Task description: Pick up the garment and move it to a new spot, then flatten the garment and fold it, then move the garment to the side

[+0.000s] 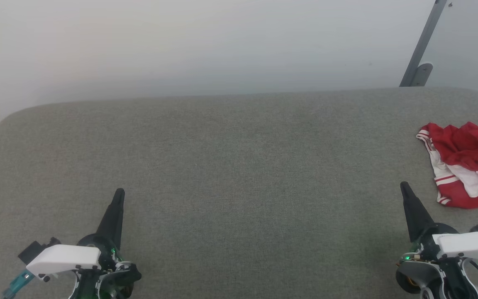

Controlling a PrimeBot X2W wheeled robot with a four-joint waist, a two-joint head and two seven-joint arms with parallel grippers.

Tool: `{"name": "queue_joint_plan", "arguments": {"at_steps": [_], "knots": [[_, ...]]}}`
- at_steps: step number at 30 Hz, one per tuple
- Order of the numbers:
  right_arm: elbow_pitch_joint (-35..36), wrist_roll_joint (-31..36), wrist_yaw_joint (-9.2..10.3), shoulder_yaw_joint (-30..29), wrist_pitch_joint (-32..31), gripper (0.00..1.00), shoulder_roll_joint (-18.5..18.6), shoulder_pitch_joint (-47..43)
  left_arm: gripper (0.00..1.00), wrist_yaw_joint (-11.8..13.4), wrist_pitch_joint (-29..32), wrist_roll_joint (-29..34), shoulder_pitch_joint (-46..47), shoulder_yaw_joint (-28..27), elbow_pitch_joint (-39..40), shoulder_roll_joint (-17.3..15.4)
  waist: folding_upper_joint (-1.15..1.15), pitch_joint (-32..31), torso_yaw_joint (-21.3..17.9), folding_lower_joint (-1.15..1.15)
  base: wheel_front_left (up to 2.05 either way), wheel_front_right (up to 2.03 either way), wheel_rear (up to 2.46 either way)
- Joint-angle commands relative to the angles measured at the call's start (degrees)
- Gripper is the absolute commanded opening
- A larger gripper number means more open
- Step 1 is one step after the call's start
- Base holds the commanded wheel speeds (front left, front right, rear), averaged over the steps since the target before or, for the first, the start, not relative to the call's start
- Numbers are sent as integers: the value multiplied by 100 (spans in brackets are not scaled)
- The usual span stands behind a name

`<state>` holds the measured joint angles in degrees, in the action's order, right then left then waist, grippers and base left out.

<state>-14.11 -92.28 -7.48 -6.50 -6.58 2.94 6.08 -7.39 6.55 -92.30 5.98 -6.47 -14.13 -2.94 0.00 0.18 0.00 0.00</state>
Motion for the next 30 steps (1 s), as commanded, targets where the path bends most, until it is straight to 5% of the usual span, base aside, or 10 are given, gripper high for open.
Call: {"name": "queue_joint_plan", "arguments": {"at_steps": [1, 30], "knots": [[18, -23, -2, -9, -15, 0, -20, 32, 0, -18, 19, -17, 60, -19, 4, 17, 0, 0, 0, 0, 0, 0, 0], [17, -24, -2, -9, -14, 0, -20, 31, 0, -18, 21, -14, 60, -21, 5, 18, 0, 0, 0, 0, 0, 0, 0]]}}
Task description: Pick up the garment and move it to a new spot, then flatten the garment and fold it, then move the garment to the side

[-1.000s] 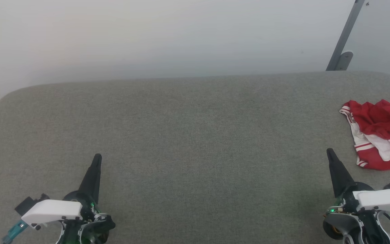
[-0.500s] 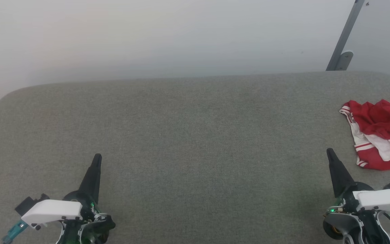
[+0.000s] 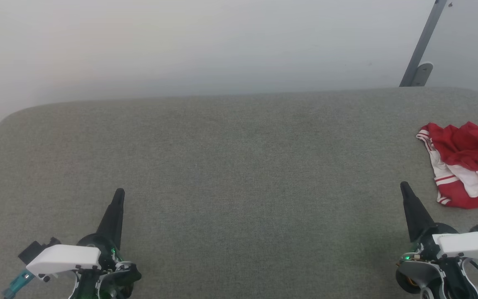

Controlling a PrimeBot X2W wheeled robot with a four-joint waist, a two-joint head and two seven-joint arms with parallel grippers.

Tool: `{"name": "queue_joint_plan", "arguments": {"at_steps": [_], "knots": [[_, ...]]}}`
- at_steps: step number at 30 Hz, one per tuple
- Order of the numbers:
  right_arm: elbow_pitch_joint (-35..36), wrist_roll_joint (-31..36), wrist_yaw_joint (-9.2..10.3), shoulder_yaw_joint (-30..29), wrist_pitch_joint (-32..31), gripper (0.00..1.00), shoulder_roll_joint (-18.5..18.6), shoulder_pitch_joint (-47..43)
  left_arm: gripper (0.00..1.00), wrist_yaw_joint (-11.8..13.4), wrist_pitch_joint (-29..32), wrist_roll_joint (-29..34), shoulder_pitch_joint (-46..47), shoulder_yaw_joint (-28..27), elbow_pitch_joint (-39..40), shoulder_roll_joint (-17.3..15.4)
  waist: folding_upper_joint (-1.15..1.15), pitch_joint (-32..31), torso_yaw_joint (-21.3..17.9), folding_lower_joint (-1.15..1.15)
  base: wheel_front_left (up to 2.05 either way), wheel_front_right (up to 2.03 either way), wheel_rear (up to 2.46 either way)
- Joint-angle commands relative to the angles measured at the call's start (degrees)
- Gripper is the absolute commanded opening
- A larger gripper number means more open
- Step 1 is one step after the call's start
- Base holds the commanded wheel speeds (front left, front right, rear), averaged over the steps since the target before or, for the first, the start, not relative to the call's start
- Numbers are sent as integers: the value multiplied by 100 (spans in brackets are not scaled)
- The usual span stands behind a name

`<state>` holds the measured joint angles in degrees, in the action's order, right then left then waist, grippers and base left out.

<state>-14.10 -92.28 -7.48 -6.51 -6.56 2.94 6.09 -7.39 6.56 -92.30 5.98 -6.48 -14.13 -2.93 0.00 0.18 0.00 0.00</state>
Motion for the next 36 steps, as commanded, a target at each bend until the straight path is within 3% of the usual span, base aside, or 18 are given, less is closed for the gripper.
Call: {"name": "queue_joint_plan", "arguments": {"at_steps": [1, 36], "knots": [[16, -24, -2, -7, -16, 0, -20, 30, 0, -18, 20, -14, 60, -20, 5, 17, 0, 0, 0, 0, 0, 0, 0], [16, -25, -2, -6, -15, 0, -21, 30, 0, -19, 21, -12, 60, -21, 6, 18, 0, 0, 0, 0, 0, 0, 0]]}}
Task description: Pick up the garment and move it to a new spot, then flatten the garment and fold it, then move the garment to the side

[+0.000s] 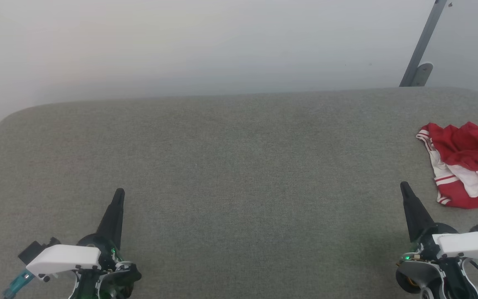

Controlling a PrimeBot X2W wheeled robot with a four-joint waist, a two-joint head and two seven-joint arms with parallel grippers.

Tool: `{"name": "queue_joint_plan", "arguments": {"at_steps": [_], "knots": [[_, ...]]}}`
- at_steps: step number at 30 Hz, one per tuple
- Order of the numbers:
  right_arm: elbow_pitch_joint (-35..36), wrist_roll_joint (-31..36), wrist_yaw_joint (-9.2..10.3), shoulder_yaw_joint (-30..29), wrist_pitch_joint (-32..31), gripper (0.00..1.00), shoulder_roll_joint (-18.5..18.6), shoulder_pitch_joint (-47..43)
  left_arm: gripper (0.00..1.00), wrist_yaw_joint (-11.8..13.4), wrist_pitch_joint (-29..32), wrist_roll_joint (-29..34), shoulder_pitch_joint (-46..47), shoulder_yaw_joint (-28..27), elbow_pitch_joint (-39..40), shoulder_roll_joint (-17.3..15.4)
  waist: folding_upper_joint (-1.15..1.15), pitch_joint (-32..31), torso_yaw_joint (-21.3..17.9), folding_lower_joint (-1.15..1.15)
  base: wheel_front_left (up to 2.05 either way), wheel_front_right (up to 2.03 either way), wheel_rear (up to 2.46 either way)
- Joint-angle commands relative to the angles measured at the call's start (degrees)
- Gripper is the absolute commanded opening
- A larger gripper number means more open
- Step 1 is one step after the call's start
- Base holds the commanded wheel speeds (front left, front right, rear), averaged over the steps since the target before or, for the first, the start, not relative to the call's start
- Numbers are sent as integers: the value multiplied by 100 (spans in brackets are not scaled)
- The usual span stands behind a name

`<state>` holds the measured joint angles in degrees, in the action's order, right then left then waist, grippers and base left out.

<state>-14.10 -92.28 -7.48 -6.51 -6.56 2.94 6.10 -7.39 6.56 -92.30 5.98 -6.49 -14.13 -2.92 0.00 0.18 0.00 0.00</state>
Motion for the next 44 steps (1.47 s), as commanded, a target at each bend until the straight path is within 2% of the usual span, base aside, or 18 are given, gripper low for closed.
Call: {"name": "queue_joint_plan", "arguments": {"at_steps": [1, 44], "knots": [[16, -25, -2, -6, -14, 0, -21, 29, 0, -18, 22, -12, 60, -20, 6, 17, 0, 0, 0, 0, 0, 0, 0], [16, -26, -2, -5, -14, 0, -21, 29, 0, -18, 22, -11, 60, -21, 6, 18, 0, 0, 0, 0, 0, 0, 0]]}}
